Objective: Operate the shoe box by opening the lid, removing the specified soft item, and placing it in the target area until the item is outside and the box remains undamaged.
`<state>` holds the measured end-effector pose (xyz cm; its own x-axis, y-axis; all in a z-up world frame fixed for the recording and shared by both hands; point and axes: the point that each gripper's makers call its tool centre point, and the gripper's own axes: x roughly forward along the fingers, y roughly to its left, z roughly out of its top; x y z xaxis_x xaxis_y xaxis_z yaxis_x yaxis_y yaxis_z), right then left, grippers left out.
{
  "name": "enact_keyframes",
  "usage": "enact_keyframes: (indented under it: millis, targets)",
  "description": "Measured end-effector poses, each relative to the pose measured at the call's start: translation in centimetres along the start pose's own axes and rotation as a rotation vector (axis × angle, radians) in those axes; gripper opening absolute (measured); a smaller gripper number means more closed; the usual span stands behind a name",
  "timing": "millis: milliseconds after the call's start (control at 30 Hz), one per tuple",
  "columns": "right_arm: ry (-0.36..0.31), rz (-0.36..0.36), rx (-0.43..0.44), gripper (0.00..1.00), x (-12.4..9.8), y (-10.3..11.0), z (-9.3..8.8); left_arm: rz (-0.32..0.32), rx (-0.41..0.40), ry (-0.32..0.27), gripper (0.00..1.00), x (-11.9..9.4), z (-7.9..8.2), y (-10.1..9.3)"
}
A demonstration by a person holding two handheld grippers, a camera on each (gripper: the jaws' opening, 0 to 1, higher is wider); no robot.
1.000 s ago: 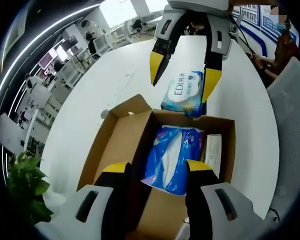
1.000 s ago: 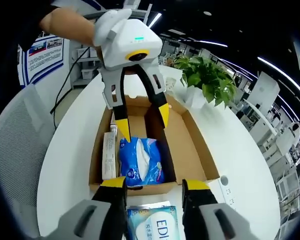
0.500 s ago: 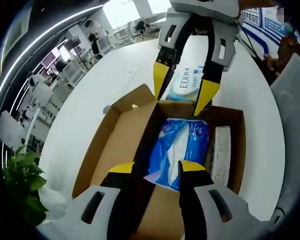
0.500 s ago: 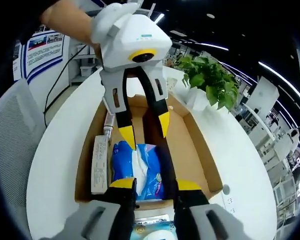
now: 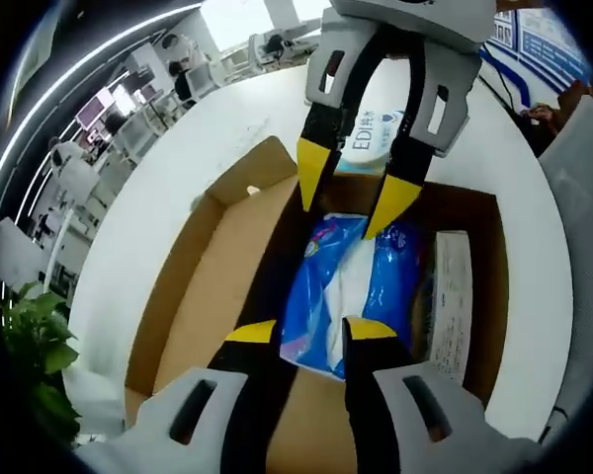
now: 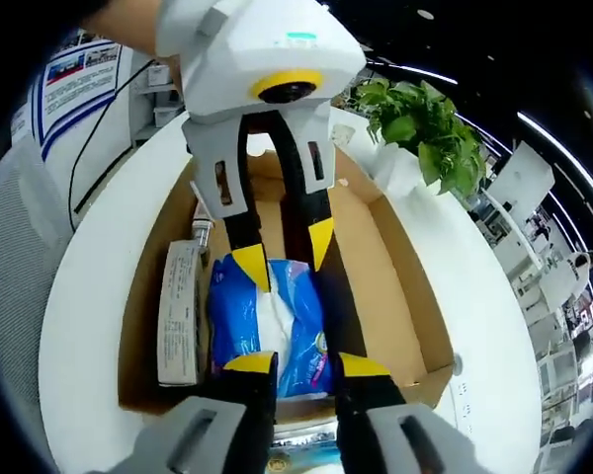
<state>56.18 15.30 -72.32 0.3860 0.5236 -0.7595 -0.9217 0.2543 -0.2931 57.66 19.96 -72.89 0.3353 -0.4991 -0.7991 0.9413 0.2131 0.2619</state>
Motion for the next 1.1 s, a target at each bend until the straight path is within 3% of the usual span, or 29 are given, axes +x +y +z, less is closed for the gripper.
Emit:
enact_keyframes:
  millis: [500, 633, 867, 1100]
  targets:
    - [0.094, -0.022, -0.108, 0.05, 1.7, 0.3, -1.2, 0.000, -0.017, 0.027, 0.19, 0.9, -1.2, 0.1]
    - [0.104, -0.048, -0.097, 0.00, 1.4, -0.1, -1.3, 0.002, -0.018, 0.023, 0.18, 1.0, -1.2, 0.1]
    - [0.050, -0.058, 0.033, 0.00, 0.8, -0.6, -1.0, 0.001, -0.033, 0.021, 0.09, 0.9, -1.3, 0.1]
    - [0.040, -0.062, 0.018, 0.00, 0.4, -0.5, -1.0, 0.009, -0.037, 0.016, 0.00, 0.7, -1.2, 0.1]
